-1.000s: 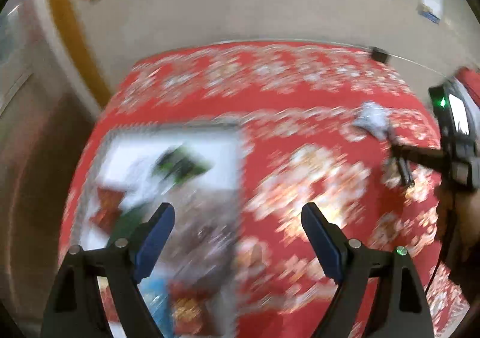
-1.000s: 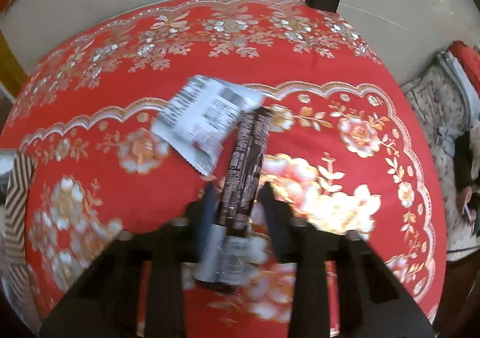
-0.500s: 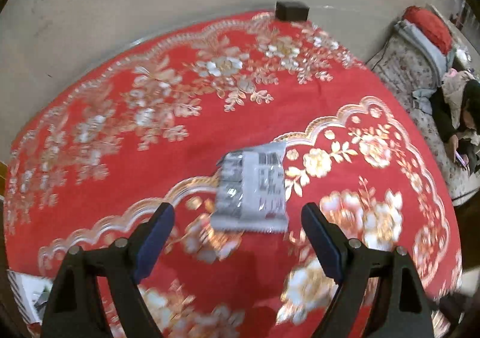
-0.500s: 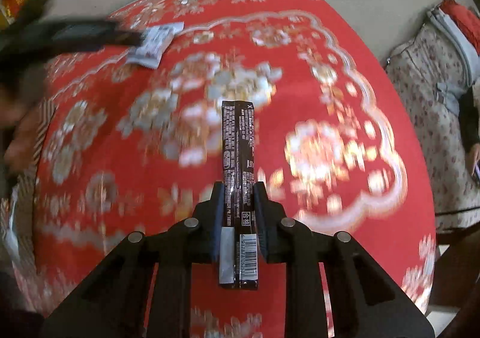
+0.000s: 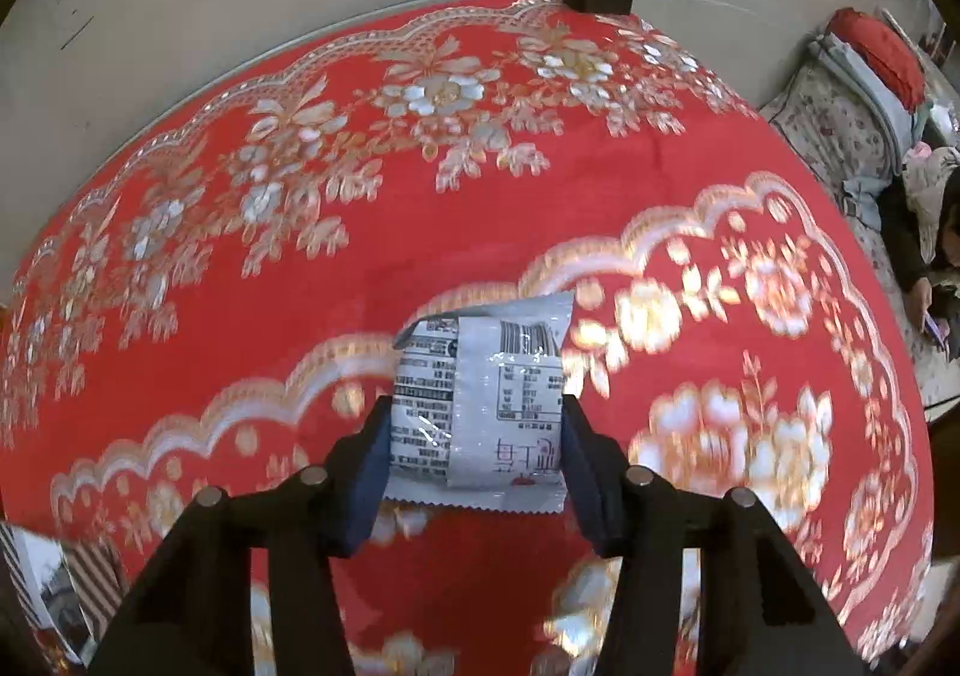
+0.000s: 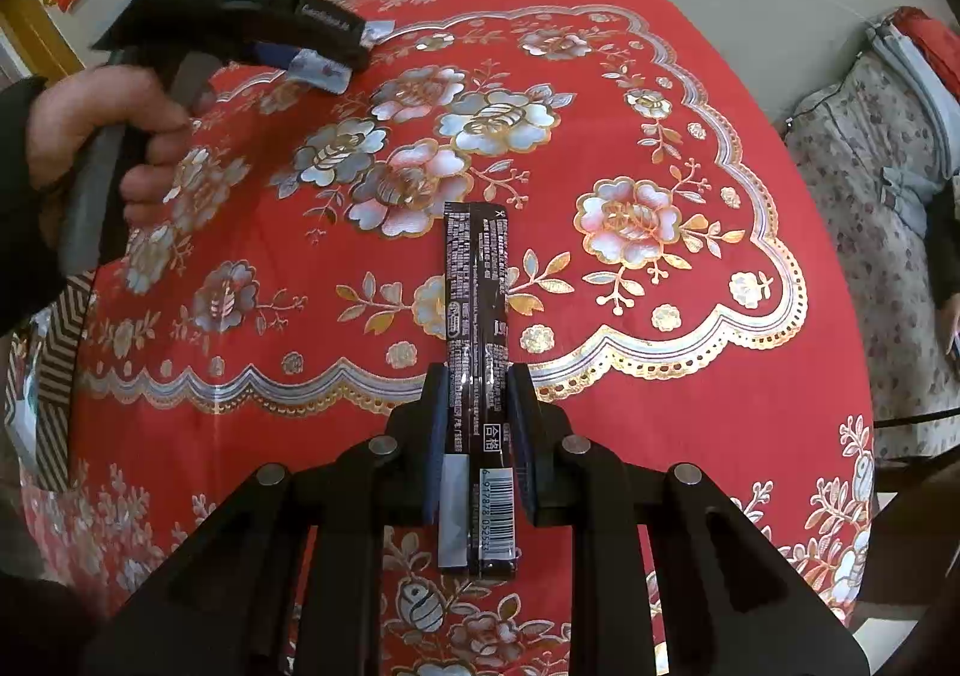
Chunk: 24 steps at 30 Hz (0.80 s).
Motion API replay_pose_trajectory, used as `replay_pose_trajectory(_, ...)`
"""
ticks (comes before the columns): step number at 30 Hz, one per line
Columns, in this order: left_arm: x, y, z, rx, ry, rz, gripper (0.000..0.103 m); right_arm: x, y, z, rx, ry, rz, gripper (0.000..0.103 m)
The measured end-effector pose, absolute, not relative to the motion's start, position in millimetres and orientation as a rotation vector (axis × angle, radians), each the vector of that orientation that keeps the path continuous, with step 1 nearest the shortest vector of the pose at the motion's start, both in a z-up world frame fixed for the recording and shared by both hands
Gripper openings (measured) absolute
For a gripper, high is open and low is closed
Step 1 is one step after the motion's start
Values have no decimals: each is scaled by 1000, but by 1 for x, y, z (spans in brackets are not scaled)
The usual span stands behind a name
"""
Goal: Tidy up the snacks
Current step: 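Carry the white packet and brown chocolate bar over the white tray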
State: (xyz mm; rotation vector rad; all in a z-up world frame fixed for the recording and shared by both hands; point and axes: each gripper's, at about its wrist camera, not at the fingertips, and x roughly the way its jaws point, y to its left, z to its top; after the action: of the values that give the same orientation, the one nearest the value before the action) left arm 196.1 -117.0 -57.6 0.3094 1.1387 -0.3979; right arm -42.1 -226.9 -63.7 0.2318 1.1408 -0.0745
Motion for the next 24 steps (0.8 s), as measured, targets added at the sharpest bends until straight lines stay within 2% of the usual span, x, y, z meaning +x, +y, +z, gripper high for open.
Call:
replay_pose_trajectory(14,46,-43,-56,292,1181,-367,55,-46,-225,-64,204,1130,-45,19)
replay_pose_trajectory(24,9,-18,-56,268,1209,-334,55,-47,-217,-62,162,1156,-38,19)
